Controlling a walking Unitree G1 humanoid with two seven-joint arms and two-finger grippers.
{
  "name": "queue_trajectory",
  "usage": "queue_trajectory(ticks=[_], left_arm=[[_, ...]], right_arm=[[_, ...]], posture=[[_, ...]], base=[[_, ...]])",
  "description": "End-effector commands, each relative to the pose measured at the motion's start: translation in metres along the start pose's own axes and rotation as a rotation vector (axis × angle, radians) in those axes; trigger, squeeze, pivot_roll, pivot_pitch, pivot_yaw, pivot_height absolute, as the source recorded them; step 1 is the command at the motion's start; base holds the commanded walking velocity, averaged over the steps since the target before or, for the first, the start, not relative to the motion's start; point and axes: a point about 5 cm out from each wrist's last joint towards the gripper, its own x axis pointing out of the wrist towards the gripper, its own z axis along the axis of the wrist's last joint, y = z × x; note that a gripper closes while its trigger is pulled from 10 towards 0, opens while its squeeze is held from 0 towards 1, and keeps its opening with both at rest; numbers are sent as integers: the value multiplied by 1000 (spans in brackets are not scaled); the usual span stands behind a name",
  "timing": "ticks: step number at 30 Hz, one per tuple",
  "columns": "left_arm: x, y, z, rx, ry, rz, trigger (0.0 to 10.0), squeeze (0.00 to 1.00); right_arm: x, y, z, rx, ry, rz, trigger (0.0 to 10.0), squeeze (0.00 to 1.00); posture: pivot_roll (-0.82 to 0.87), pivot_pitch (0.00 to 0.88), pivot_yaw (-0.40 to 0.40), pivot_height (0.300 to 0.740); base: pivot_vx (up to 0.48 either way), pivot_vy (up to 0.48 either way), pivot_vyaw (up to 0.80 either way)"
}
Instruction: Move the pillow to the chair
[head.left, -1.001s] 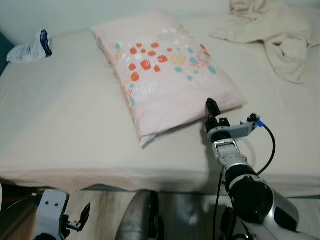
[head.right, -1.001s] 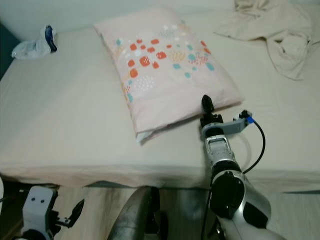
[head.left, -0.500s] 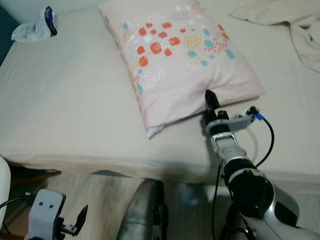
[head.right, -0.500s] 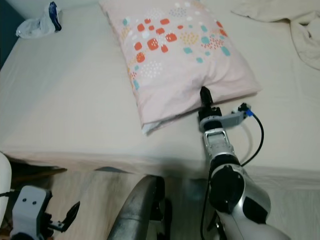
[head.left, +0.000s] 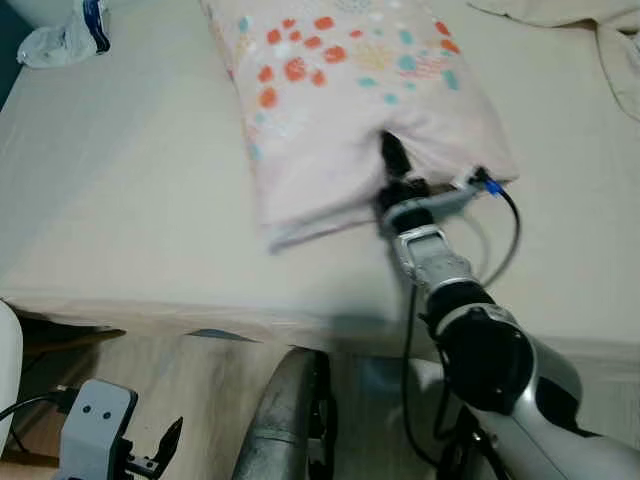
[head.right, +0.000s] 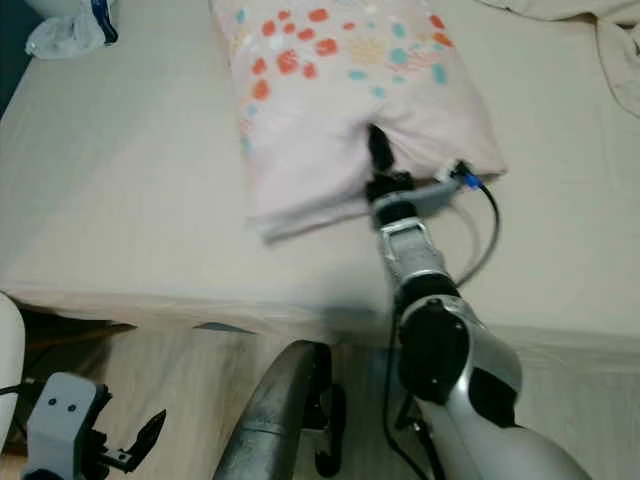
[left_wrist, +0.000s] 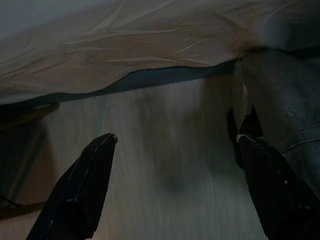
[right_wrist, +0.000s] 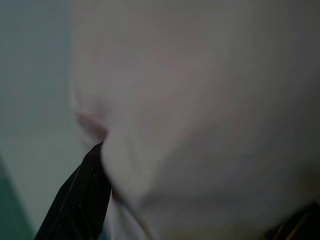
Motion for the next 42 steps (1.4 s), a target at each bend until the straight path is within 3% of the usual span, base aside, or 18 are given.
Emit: queue_trajectory(ticks=[1, 7, 8, 11, 18, 25, 30, 32, 34, 38, 39, 40, 42], left_arm=[[-9, 2, -14, -4, 87, 6, 10000, 0], [-10, -1, -14, -7, 93, 0, 10000, 0], [-9, -1, -15, -8, 94, 0, 10000, 0], [-8, 0, -15, -9, 99, -1, 10000, 0], [-1, 1, -16, -12, 90, 4, 10000, 0], [14, -2, -17, -20, 64, 11, 10000, 0], [30, -2, -15, -38, 26, 23, 10000, 0], [51, -5, -8, -67, -21, 28, 10000, 0], [58, -6, -7, -75, -35, 31, 10000, 0], [91, -9, 10, -112, -123, 47, 10000, 0], [107, -10, 21, -127, -171, 58, 10000, 0], [107, -10, 21, -127, -171, 58, 10000, 0], [123, -9, 30, -139, -207, 75, 10000, 0]], right_arm=[[2, 3, -16, 4, 59, 16, 10000, 0], [7, 3, -13, -124, 85, -89, 10000, 0], [6, -1, -11, -158, 84, -144, 0, 0], [2, -8, -1, -183, 45, -218, 0, 0], [1, -8, 17, -170, -23, -218, 0, 0], [4, 2, 30, -197, -43, -118, 0, 0], [2, 5, 17, -239, 46, 24, 0, 0], [-2, 6, -2, -262, 138, 120, 0, 0], [-5, 4, -7, -267, 163, 135, 0, 0], [-24, -18, -38, -357, 317, 40, 0, 0], [-39, -32, -52, -390, 378, -25, 0, 0], [-39, -32, -52, -390, 378, -25, 0, 0], [-49, -38, -59, -384, 403, -25, 0, 0]], posture=[[469, 520, 273, 606], [458, 521, 268, 606], [454, 519, 267, 606], [451, 512, 263, 606], [425, 486, 247, 606], [377, 435, 216, 606], [337, 392, 196, 606], [281, 323, 161, 606], [274, 312, 156, 606], [219, 217, 111, 606], [191, 166, 89, 606], [191, 166, 89, 606], [157, 84, 47, 606]], base=[[0, 0, 0], [0, 0, 0], [0, 0, 0], [0, 0, 0], [0, 0, 0], [0, 0, 0], [0, 0, 0], [0, 0, 0], [0, 0, 0], [0, 0, 0], [0, 0, 0], [0, 0, 0], [0, 0, 0]])
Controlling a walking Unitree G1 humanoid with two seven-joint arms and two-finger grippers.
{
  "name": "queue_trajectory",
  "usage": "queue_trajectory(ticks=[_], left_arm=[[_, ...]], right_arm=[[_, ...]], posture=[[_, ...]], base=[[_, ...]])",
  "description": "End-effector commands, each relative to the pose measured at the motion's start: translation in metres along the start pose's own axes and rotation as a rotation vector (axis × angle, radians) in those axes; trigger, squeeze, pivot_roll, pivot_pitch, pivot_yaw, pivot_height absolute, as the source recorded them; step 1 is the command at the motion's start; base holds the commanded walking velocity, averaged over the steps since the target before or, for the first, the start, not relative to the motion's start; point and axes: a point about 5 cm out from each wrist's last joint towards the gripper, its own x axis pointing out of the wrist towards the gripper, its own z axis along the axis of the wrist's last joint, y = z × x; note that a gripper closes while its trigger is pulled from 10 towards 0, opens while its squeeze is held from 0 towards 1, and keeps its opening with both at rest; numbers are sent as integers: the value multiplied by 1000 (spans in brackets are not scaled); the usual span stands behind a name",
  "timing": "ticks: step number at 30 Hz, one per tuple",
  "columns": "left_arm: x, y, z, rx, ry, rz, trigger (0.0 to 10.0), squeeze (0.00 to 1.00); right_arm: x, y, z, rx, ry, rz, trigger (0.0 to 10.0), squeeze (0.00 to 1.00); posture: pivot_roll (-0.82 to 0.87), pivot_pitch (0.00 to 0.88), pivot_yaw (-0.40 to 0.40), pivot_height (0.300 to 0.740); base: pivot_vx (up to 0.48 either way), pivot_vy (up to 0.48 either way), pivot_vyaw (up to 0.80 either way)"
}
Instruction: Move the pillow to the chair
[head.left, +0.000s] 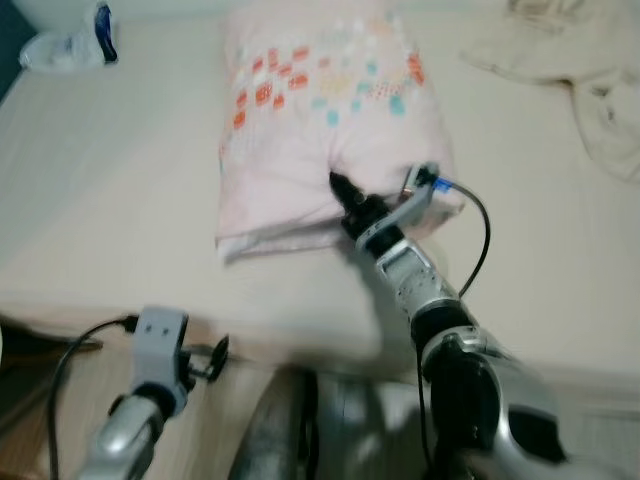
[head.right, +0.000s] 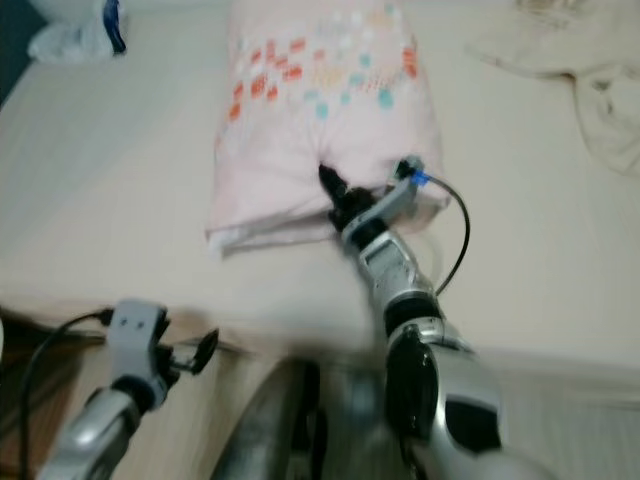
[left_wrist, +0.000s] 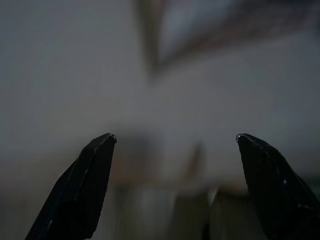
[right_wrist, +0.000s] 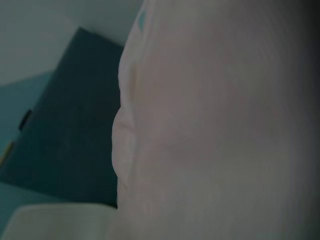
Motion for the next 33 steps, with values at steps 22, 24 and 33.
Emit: queue_trajectory(ticks=[22, 24, 33], left_arm=[[49, 20, 0, -83, -113, 201, 10000, 0], [49, 20, 0, -83, -113, 201, 10000, 0], [51, 17, -8, -70, -88, 215, 10000, 0]], right_arm=[[-5, 23, -15, -56, 57, 115, 0, 0], [-5, 23, -15, -56, 57, 115, 0, 0], [-3, 19, -3, -83, 48, 79, 0, 0]], posture=[[130, 0, -58, 648], [130, 0, -58, 648], [131, 0, -77, 667]], base=[[0, 0, 0], [0, 0, 0], [0, 0, 0]])
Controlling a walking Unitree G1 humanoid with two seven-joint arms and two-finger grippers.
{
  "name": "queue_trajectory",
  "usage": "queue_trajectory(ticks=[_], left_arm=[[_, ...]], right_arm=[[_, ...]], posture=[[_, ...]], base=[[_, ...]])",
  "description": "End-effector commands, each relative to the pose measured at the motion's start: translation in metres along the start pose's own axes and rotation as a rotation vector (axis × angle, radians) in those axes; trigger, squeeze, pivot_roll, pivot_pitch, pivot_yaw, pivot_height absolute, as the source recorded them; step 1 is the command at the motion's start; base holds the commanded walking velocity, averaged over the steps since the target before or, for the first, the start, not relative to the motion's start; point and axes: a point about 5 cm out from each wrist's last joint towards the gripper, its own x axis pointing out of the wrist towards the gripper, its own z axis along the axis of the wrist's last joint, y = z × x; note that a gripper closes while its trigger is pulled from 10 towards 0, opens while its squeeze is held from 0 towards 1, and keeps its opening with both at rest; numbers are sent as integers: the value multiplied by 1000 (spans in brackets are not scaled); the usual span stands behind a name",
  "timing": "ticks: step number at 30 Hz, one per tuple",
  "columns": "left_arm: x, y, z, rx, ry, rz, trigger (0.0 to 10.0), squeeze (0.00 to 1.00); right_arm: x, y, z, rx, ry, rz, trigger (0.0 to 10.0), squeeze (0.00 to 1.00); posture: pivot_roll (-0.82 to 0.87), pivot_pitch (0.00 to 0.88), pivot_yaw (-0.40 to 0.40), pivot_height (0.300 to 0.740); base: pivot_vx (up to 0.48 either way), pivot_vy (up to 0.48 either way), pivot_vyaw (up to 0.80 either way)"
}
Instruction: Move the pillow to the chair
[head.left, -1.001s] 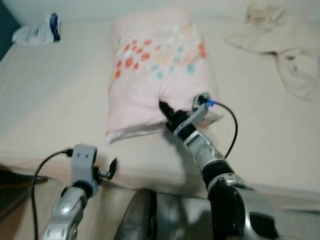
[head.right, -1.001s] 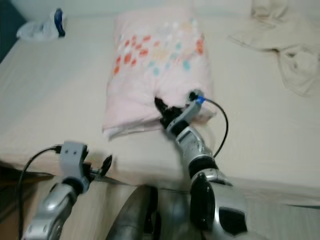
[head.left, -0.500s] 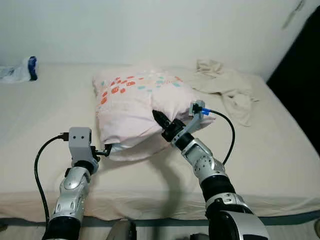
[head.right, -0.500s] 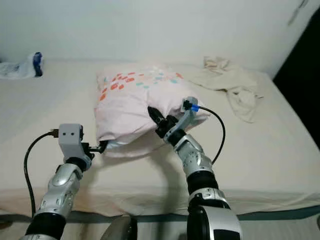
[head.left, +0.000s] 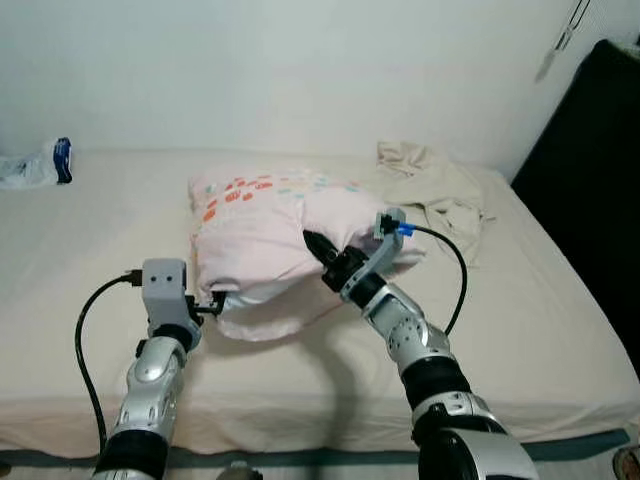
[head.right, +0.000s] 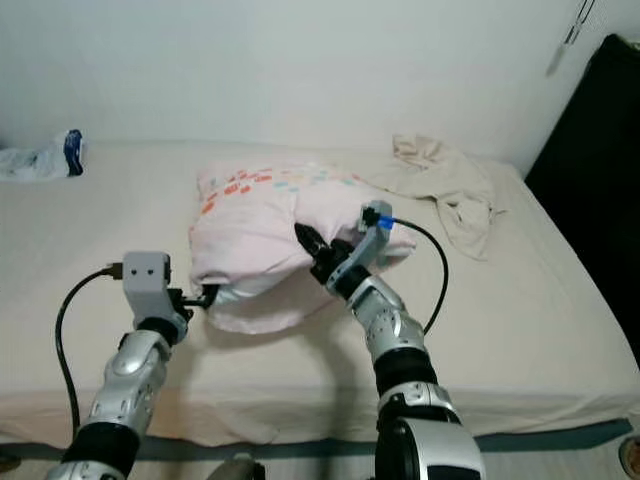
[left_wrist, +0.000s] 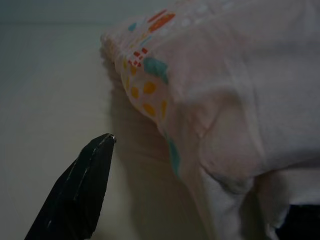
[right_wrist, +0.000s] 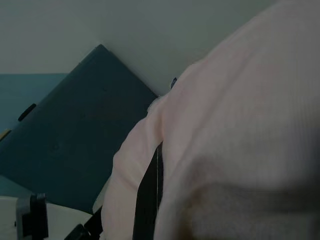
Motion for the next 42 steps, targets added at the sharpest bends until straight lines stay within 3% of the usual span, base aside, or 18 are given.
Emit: queue_trajectory(ticks=[1, 11, 24, 25, 26, 32, 35, 42], left_arm=[[1, 0, -4, 5, 14, 26, 10000, 0], [1, -1, -12, 39, 31, 35, 10000, 0], [-7, 6, -26, 63, 75, 60, 10000, 0], [-9, 6, -31, 74, 98, 58, 10000, 0], [-13, 7, -40, 83, 140, 62, 10000, 0], [-22, 9, -51, 79, 185, 84, 10000, 0], [-25, 13, -52, 79, 176, 112, 10000, 0], [-24, 29, -46, 131, 156, 193, 10000, 0]], right_arm=[[9, 12, 16, -38, -46, 57, 0, 0], [6, 2, 18, -67, -37, -22, 0, 0], [0, -5, -2, -100, 13, -69, 0, 0], [-1, -5, -6, -112, 29, -72, 3098, 0], [-2, -6, -14, -115, 49, -68, 10000, 0], [-10, -10, -37, -161, 150, -87, 10000, 0], [-10, -3, -47, -131, 166, -24, 10000, 0], [-3, 5, -42, -169, 148, 30, 10000, 0]], posture=[[131, 0, -77, 671], [132, 0, -85, 713], [145, 0, -84, 740], [145, 0, -83, 740], [142, 0, -79, 740], [153, 0, -83, 740], [159, 0, -84, 740], [159, 0, -80, 740]], base=[[0, 0, 0], [0, 0, 0], [0, 0, 0], [0, 0, 0], [0, 0, 0], [0, 0, 267], [0, 0, 800], [0, 0, 800]])
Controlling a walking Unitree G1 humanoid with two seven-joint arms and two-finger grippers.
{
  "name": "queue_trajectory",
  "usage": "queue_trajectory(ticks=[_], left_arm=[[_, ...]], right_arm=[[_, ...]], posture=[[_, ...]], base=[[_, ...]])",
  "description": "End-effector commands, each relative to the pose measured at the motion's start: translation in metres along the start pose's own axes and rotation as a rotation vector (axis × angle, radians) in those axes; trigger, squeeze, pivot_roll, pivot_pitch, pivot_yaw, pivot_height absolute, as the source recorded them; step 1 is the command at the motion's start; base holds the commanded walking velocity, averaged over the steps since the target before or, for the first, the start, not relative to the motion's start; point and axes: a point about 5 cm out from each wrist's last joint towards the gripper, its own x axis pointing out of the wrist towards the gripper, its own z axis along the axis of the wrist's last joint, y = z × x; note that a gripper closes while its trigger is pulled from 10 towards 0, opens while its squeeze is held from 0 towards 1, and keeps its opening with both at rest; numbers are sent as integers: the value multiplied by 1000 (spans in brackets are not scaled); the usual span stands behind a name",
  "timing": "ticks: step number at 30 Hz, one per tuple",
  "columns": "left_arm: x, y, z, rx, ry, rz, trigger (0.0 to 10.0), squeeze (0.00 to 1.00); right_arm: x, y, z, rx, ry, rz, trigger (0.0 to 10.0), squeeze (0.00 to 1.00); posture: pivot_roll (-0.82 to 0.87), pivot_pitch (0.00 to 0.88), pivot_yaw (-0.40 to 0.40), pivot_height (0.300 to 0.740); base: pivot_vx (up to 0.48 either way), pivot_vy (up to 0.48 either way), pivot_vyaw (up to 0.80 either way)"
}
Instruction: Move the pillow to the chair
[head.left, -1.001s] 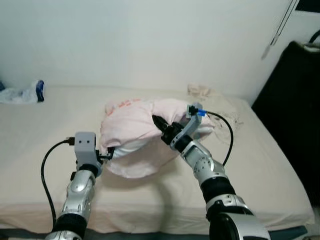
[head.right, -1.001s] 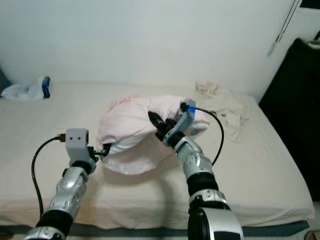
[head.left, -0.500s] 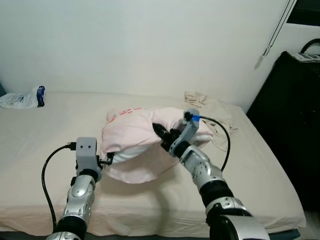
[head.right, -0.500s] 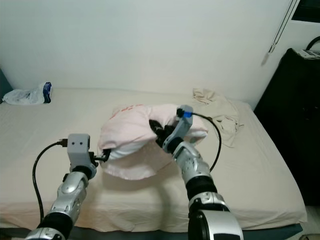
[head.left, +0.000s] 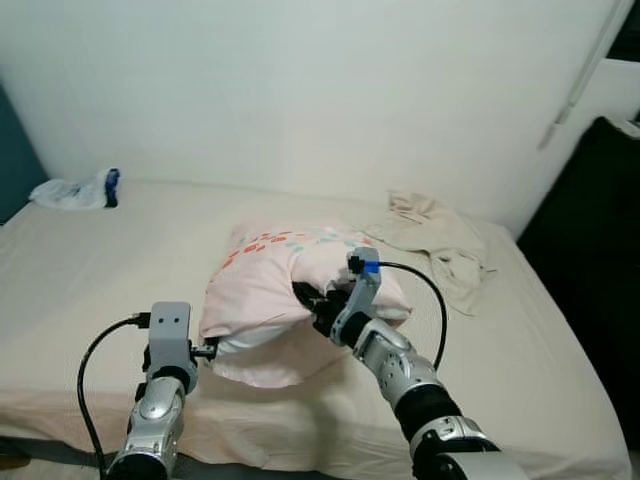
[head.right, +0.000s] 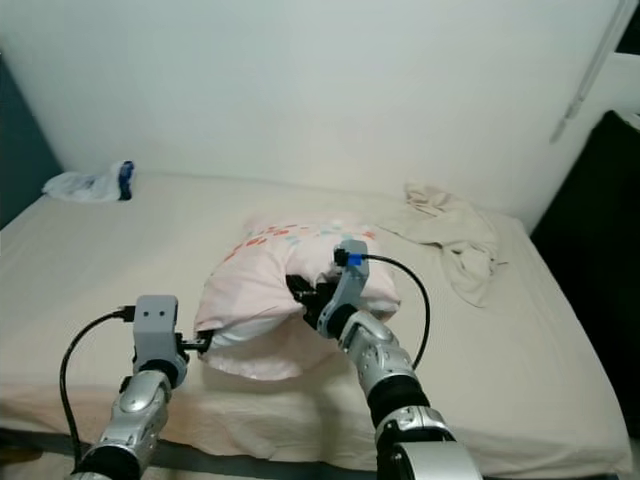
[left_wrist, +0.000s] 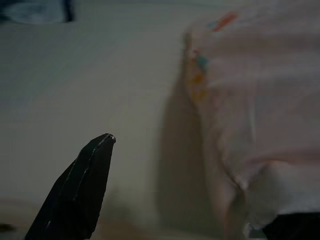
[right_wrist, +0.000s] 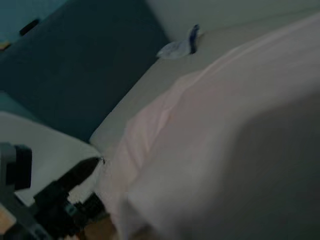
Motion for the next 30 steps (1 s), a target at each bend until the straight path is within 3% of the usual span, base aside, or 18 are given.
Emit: queue_trajectory(ticks=[1, 4, 9, 14, 19, 30], left_arm=[[1, 20, 2, 19, -8, 97, 10000, 0], [2, 30, 4, 10, -13, 154, 10000, 0], [2, 34, 4, -26, -8, 168, 10000, 0], [-1, 25, -2, -47, 8, 131, 10000, 0], [-7, 3, -10, -67, 25, 83, 10000, 0], [-5, -1, -7, -72, 12, 66, 10000, 0]], right_arm=[[10, 12, 23, -63, -85, 66, 10000, 0], [10, 11, 28, -74, -100, 58, 10000, 0], [9, 8, 28, -80, -98, 45, 10000, 0], [9, 7, 26, -83, -92, 44, 10000, 0], [12, 13, 28, -81, -107, 73, 10000, 0], [18, 27, 52, -67, -220, 158, 10000, 0]], posture=[[158, 0, -80, 740], [161, 0, -81, 740], [165, 0, -88, 740], [168, 0, -94, 740], [171, 0, -98, 740], [178, 0, -103, 740]], base=[[0, 0, 800], [0, 0, 800], [0, 0, 800], [0, 0, 794], [0, 0, 789], [0, 0, 788]])
